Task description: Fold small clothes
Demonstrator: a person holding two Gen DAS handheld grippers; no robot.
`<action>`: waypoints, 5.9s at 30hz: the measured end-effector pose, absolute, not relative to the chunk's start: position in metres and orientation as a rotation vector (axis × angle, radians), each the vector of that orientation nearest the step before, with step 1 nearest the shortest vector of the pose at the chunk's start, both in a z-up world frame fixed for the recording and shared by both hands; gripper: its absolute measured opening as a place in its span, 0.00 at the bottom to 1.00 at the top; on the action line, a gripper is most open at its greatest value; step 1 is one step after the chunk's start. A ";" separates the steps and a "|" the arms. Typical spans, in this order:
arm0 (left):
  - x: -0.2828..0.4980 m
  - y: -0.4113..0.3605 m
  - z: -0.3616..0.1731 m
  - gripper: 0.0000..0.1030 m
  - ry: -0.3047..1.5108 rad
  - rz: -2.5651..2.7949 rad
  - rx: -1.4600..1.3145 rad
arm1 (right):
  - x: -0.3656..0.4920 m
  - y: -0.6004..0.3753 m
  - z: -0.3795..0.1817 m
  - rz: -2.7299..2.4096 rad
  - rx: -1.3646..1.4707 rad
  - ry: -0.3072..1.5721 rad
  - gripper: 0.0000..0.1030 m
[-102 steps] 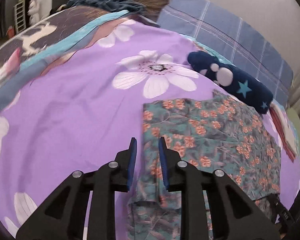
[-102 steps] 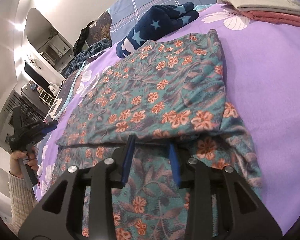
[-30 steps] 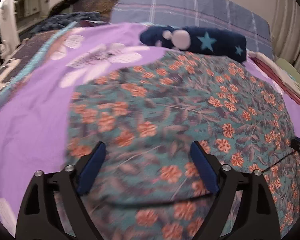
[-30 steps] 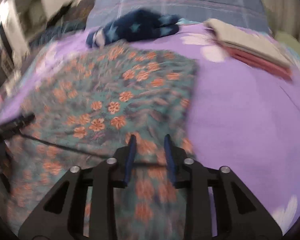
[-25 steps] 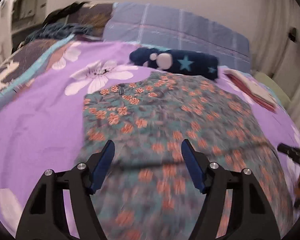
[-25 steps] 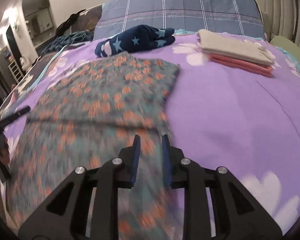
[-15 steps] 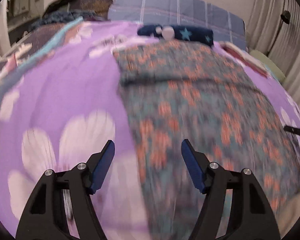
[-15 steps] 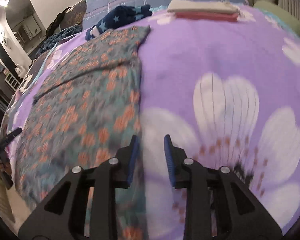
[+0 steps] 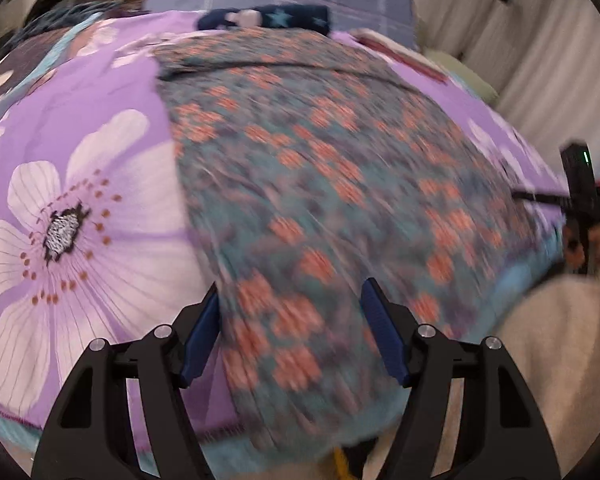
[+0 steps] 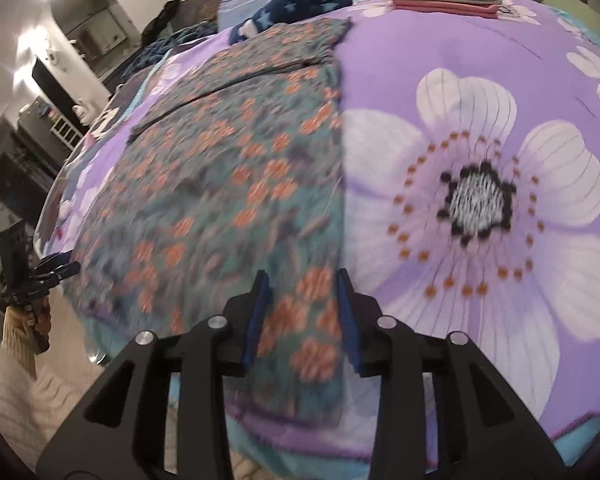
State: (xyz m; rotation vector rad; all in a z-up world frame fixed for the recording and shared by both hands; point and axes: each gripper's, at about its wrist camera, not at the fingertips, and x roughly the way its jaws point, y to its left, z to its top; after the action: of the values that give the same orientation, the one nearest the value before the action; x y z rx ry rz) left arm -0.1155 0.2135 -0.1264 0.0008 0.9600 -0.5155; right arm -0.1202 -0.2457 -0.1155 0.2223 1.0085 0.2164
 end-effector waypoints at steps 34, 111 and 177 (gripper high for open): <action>-0.057 0.220 -0.014 0.04 0.534 -0.549 -0.253 | -0.058 -0.278 -0.013 0.440 0.547 0.628 0.04; 0.155 0.239 -0.094 0.52 0.882 -0.188 -0.169 | 0.167 -0.298 -0.098 0.229 0.361 0.922 0.30; 0.170 0.224 -0.083 0.22 0.894 -0.182 -0.065 | 0.179 -0.300 -0.058 0.289 0.460 0.834 0.06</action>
State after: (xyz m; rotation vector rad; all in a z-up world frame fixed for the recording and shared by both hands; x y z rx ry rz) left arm 0.1703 0.2236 -0.0826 -0.0645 0.8935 -0.1820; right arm 0.1790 -0.3003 -0.0578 0.4595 0.8341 0.2893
